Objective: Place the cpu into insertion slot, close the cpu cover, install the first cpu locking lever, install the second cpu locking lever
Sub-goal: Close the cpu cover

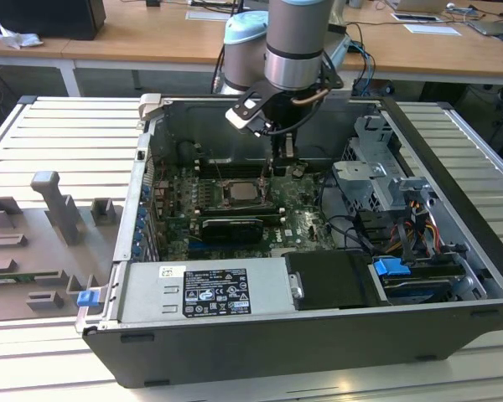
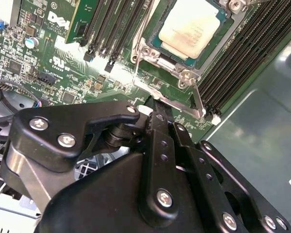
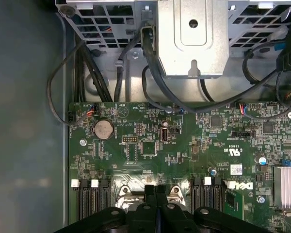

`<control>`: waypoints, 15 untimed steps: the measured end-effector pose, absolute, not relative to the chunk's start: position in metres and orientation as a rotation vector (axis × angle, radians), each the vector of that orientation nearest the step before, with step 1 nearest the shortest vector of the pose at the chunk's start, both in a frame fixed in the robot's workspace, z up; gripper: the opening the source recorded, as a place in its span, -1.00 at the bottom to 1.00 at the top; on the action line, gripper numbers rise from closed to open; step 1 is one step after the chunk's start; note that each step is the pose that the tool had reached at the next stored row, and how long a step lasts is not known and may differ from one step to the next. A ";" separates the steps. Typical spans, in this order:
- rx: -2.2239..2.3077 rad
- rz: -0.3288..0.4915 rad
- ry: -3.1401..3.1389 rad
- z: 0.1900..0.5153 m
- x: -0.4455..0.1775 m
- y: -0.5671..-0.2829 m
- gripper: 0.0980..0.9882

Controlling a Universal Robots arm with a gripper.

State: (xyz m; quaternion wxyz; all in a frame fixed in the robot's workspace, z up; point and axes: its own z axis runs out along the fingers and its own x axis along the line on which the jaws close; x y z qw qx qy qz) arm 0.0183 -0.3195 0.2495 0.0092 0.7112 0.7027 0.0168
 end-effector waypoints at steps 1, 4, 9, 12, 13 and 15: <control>2.221 0.052 2.195 0.249 0.018 -0.319 -0.98; 2.221 0.052 2.195 0.249 0.015 -0.319 -0.98; 2.221 0.052 2.195 0.249 0.007 -0.319 -0.98; 2.221 0.053 2.195 0.248 0.003 -0.319 -0.98; 2.221 0.052 2.195 0.247 0.002 -0.319 -0.98; 2.221 0.052 2.195 0.241 0.000 -0.319 -0.98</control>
